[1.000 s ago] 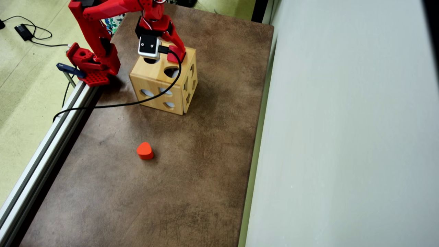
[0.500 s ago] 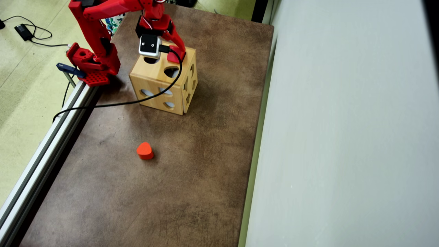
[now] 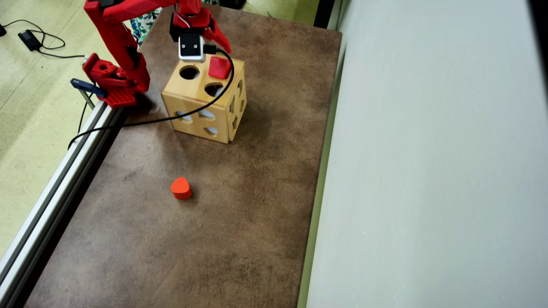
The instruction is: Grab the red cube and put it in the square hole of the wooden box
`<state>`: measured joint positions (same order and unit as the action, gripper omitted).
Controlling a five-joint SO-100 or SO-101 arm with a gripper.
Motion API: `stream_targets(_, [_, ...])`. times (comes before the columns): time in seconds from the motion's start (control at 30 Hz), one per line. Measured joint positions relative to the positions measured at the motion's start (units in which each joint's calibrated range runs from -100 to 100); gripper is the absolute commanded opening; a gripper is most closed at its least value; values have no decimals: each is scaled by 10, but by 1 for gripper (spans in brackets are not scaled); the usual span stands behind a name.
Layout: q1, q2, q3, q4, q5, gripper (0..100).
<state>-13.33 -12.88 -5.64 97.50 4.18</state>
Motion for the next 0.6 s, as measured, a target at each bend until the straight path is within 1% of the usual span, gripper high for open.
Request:
stream_targets(0.33, [30, -8, 100, -2, 6, 34])
stream_targets(0.47, [47, -21, 102, -2, 8, 34])
stream_targets(0.6, [86, -54, 105, -2, 25, 34])
